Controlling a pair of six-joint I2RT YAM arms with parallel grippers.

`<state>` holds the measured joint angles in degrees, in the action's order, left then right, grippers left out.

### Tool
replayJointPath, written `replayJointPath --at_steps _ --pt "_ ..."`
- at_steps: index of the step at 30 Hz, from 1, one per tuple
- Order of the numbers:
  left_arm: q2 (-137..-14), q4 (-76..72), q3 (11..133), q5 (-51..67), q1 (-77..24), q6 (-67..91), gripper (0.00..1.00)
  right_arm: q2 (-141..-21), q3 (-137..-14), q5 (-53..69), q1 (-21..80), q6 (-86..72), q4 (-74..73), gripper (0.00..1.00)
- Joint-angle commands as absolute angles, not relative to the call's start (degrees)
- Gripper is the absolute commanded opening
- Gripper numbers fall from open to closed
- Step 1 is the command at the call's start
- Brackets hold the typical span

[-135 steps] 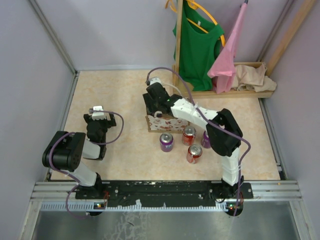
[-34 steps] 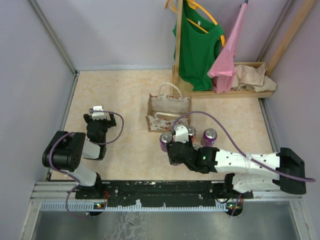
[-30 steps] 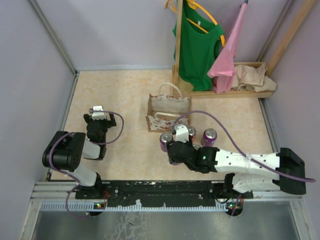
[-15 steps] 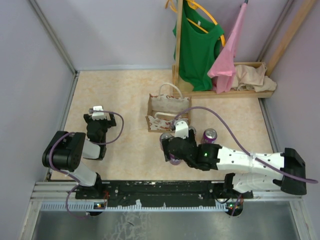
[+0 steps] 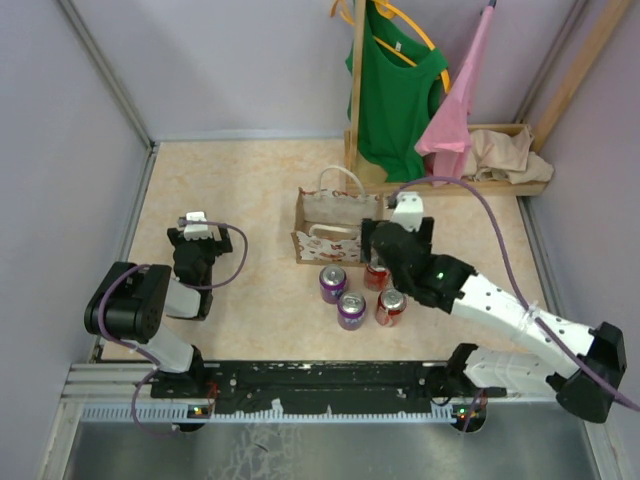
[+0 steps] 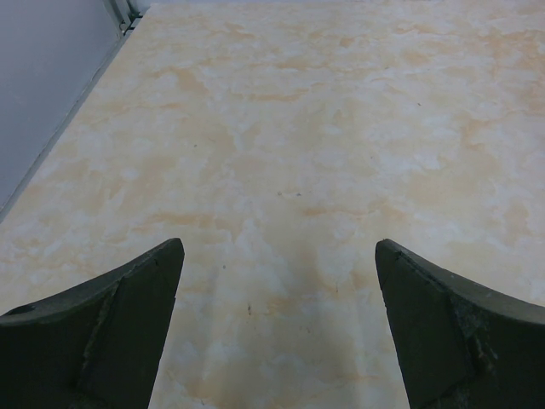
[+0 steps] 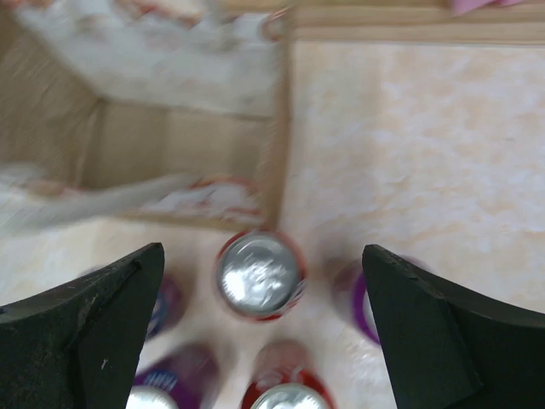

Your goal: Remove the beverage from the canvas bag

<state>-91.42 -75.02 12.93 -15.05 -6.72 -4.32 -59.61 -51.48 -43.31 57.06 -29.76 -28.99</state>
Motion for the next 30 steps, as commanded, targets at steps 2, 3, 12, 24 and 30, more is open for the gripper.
replayJointPath --at_steps 2,3,12,24,30 --pt "-91.8 -77.2 12.6 -15.4 -6.7 -3.7 1.00 -56.6 -52.3 -40.5 40.5 -25.8 -25.1 0.99" --pt "-91.8 -77.2 12.6 -15.4 -6.7 -3.7 1.00 -56.1 -51.8 -39.4 37.4 -25.2 -24.0 0.99" --pt "-91.8 -77.1 12.6 -15.4 -6.7 -3.8 1.00 -59.5 -48.8 -25.5 10.0 -23.8 -16.7 0.99" --pt "-91.8 -77.2 12.6 -15.4 -6.7 -3.8 1.00 -64.7 -42.3 -26.5 -1.8 -24.1 -7.9 0.99" --pt "-91.8 -77.2 12.6 -15.4 -6.7 -3.7 1.00 -64.1 -40.6 -25.2 -8.0 -25.2 -6.2 0.99"
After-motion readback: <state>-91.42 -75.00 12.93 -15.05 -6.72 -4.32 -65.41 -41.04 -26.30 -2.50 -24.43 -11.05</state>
